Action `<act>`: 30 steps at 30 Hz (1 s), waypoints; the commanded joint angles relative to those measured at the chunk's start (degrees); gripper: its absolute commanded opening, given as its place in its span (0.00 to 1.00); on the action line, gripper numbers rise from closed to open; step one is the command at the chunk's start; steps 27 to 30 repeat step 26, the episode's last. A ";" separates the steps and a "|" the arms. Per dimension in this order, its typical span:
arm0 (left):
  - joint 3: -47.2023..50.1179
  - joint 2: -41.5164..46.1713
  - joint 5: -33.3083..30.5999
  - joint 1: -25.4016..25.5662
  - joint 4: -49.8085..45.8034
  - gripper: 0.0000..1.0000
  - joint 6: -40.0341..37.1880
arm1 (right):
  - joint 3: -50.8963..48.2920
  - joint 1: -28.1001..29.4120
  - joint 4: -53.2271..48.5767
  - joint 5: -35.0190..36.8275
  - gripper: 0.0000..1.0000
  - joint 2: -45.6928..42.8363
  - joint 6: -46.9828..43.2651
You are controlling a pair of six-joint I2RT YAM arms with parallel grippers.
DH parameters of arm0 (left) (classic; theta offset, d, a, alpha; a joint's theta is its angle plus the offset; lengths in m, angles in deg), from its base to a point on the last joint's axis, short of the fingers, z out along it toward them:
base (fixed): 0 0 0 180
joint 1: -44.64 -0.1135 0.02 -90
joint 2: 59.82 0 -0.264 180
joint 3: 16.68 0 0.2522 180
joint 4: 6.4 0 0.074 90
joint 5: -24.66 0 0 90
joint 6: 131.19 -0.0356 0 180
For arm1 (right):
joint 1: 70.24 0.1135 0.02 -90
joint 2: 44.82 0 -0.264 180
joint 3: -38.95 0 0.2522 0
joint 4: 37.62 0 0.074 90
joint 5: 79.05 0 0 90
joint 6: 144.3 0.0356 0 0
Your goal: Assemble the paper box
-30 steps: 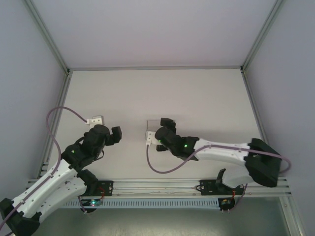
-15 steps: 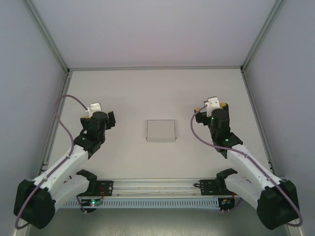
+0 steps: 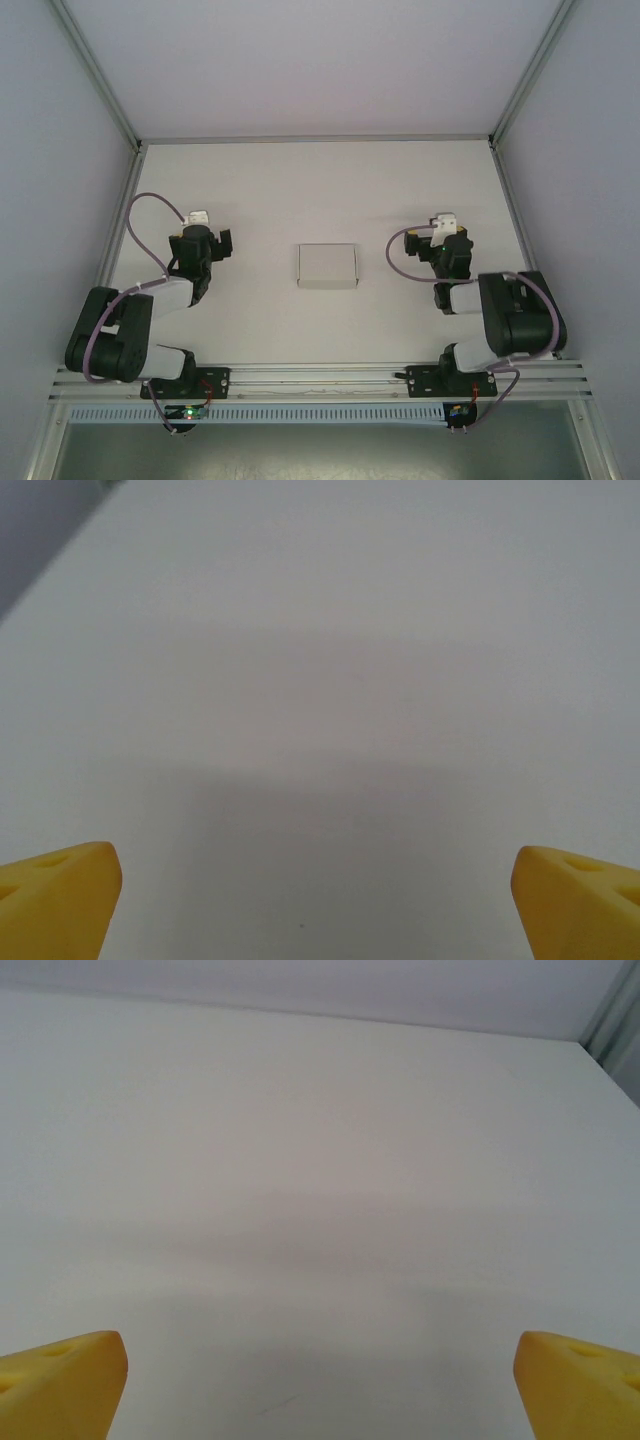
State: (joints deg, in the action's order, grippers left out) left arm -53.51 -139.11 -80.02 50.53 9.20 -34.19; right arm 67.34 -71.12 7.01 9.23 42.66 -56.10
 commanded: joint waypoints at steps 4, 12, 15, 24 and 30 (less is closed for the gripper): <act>-0.98 0.21 6.29 -3.17 7.52 1.00 -3.51 | 2.79 -1.31 5.96 -6.77 0.98 0.76 2.57; 1.57 -10.55 10.73 -6.71 24.06 1.00 -3.55 | 3.76 0.00 1.99 -2.23 0.98 -0.42 2.07; 0.97 -9.34 9.71 -6.64 20.60 1.00 -2.90 | 3.78 0.01 2.06 -2.15 0.98 -0.40 2.10; 1.52 -9.91 9.74 -6.59 22.74 1.00 -3.02 | 3.91 0.01 1.99 -2.03 0.98 -0.35 2.14; 1.26 -9.58 9.74 -6.59 21.41 1.00 -2.94 | 3.80 0.01 1.95 -1.68 0.98 -0.34 2.25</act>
